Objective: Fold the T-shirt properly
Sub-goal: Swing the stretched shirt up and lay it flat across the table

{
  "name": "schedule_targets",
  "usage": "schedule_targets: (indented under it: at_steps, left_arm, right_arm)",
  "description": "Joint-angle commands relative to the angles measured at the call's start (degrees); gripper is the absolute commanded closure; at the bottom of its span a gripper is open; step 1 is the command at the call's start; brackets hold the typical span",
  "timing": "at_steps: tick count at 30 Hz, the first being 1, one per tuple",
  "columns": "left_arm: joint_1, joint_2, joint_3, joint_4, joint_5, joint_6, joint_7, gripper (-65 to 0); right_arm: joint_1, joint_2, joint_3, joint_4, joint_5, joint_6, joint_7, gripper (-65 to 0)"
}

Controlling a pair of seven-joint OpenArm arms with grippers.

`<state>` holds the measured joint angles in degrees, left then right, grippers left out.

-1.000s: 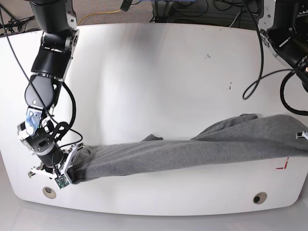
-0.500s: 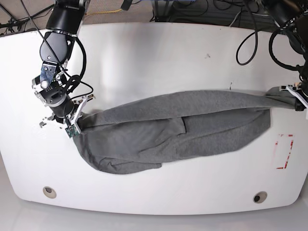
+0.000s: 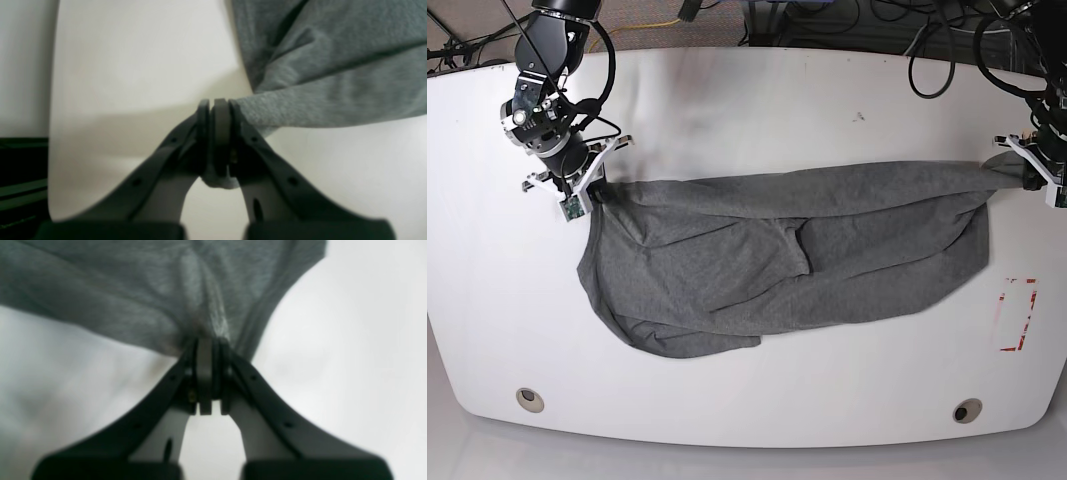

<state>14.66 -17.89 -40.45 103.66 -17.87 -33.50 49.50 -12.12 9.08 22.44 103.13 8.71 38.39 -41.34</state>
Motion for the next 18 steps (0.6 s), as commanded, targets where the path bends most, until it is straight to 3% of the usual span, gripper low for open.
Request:
schedule_targets:
  at_steps: [1, 7, 11, 18]
  left_arm:
    - [0.2, -2.6, -0.4, -0.6, -0.2, 0.0, -1.7, 0.0]
    - [0.5, -3.8, -0.4, -2.4, -0.2, 0.0, -3.3, 0.0]
    - [0.3, -4.5, -0.3, -3.7, -0.2, 0.0, -3.3, 0.0]
    - [0.2, -4.6, -0.1, -3.8, -0.2, 0.0, -3.3, 0.0]
  right_arm:
    - [-0.8, 0.6, 0.2, 1.2, 4.1, 0.1, 1.1, 0.0]
    - [-3.8, 0.6, 0.2, 1.1, 10.9, 1.6, 1.1, -5.4]
    - [-4.3, 0.6, 0.2, 1.3, 12.4, 1.6, 1.0, -15.5]
    - [-3.7, 0.5, 2.4, 1.2, 12.4, 1.6, -1.7, -39.0]
